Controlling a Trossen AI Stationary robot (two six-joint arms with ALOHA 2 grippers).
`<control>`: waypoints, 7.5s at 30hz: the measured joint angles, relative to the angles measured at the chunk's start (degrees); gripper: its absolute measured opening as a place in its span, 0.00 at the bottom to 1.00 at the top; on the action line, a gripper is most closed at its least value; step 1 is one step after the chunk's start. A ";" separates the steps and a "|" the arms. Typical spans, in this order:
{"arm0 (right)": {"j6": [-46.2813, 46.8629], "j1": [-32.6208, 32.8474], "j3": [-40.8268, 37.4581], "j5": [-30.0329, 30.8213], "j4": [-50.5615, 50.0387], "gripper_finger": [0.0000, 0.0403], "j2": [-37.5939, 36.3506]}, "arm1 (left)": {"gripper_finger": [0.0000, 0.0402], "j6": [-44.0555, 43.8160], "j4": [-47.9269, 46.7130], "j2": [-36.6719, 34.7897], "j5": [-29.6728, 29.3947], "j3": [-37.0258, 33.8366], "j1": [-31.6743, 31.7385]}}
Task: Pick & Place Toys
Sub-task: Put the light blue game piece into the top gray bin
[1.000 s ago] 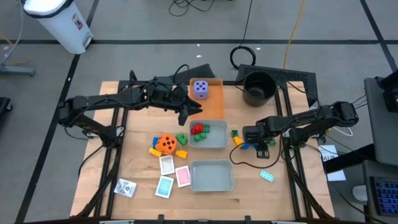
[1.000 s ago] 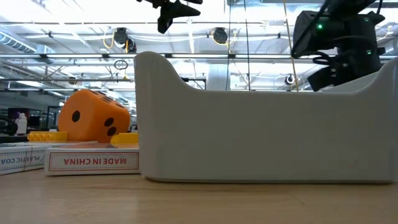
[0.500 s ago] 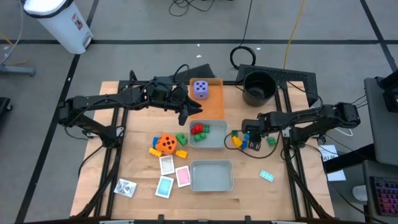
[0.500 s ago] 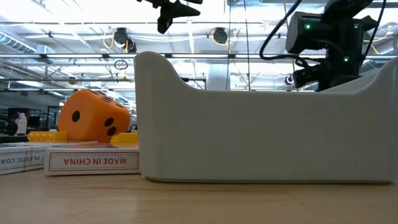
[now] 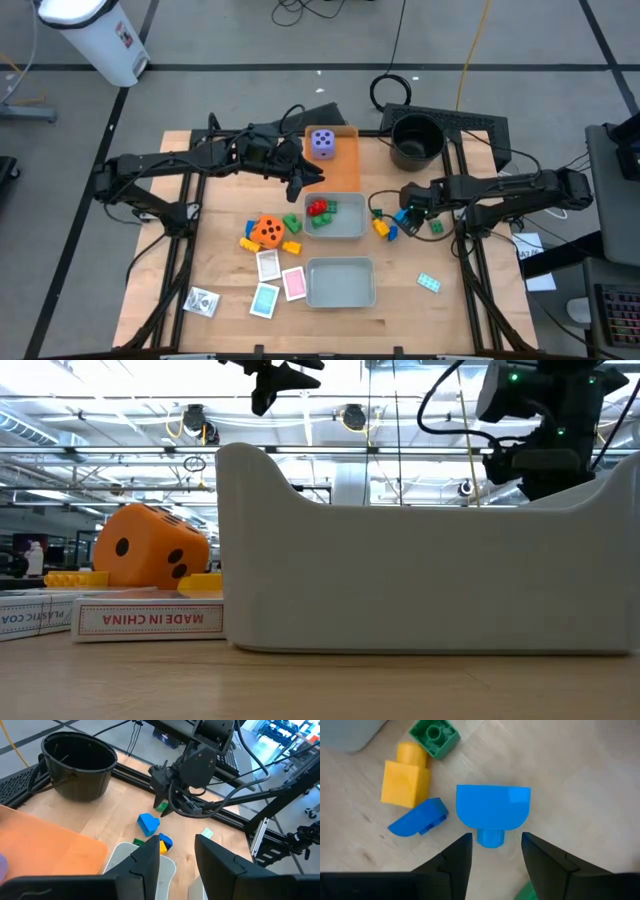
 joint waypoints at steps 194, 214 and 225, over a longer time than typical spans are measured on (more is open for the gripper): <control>40.28 -5.20 -7.06 -62.33 113.15 0.29 11.00 | 0.33 22.24 10.71 24.30 18.89 20.55 -10.93; 41.30 -6.46 -7.07 -58.34 121.02 0.44 10.88 | 0.30 18.47 9.31 18.56 19.63 20.46 -8.01; 31.05 -10.42 -7.08 -45.46 124.50 0.43 10.34 | 0.31 6.76 10.04 11.15 19.41 20.61 -1.39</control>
